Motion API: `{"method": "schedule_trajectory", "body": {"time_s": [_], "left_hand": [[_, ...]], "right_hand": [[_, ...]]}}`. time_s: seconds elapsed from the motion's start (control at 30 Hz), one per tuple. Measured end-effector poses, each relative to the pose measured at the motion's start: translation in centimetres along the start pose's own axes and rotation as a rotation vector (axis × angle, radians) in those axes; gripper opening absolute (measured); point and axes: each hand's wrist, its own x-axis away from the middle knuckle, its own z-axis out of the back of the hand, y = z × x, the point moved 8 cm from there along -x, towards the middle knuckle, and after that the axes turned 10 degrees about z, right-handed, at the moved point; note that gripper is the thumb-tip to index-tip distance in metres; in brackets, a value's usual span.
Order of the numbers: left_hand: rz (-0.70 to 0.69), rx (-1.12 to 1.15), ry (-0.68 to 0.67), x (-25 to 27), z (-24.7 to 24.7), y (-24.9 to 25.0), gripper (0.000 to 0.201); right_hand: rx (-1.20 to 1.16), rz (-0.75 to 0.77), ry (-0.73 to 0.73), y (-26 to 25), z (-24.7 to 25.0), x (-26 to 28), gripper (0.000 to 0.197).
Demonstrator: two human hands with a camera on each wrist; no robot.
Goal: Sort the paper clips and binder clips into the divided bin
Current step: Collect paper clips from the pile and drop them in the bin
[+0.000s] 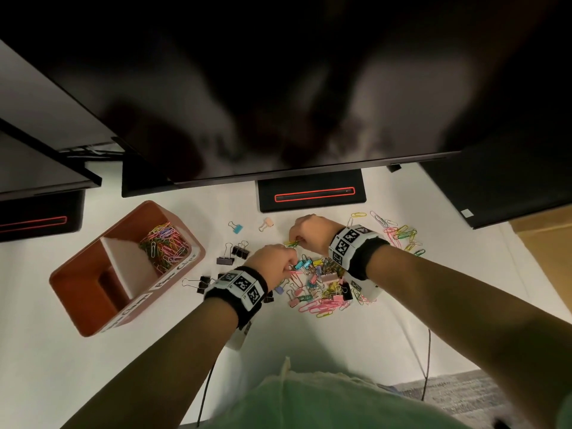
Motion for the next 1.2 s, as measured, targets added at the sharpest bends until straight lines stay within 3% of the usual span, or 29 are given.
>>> {"method": "schedule_trajectory", "body": {"time_s": [0.23, 0.53, 0.7, 0.93, 1.07, 1.2], "left_hand": [[0.061, -0.005, 0.010, -0.9, 0.1, -0.8, 0.017], [0.028, 0.053, 0.050, 0.0, 0.8, -1.9, 0.008], [0.052, 0.207, 0.142, 1.6, 2.9, -2.9, 0.008], [0.111, 0.443, 0.367, 6.3, 8.0, -6.4, 0.015], [0.224, 0.533, 0.570, 10.7, 11.1, -11.2, 0.013], [0.425, 0.491, 0.617, 14.3, 12.4, -16.3, 0.010]], "right_hand": [[0.033, -0.019, 0.007, 0.8, -0.2, 0.8, 0.022], [-0.094, -0.143, 0.057, 1.9, -0.6, 2.1, 0.022], [-0.075, -0.209, 0.043, 1.9, -1.2, 2.3, 0.021], [-0.080, -0.186, 0.077, 1.5, -0.8, 3.2, 0.019], [-0.066, -0.105, 0.173, -2.0, 1.9, 2.3, 0.020], [-0.062, 0.125, 0.334, -10.3, 5.9, -1.1, 0.016]]}}
